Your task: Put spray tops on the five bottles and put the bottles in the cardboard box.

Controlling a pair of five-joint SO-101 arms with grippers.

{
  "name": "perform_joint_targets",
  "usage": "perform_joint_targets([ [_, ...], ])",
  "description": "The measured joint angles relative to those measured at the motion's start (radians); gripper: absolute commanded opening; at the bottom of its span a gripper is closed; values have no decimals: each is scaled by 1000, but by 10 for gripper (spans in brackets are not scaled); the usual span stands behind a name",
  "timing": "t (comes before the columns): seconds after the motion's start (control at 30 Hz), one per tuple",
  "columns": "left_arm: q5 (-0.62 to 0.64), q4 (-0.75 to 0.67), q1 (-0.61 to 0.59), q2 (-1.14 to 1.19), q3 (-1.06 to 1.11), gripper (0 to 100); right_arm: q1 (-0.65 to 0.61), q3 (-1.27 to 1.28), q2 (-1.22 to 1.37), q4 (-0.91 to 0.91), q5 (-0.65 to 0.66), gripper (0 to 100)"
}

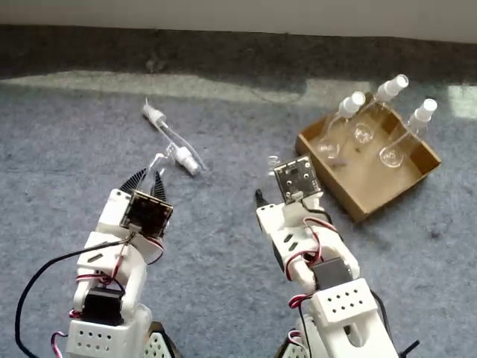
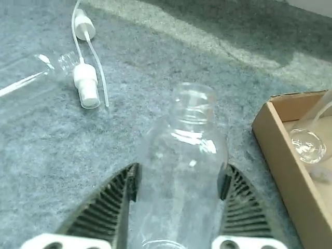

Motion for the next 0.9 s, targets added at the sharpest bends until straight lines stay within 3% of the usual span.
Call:
perform_joint_targets([
  [0.37, -129, 190, 5, 20, -215, 5, 0, 163, -6, -204, 0, 120],
  [0.9, -158, 195, -48, 848, -700, 7, 14, 195, -6, -256, 0, 120],
])
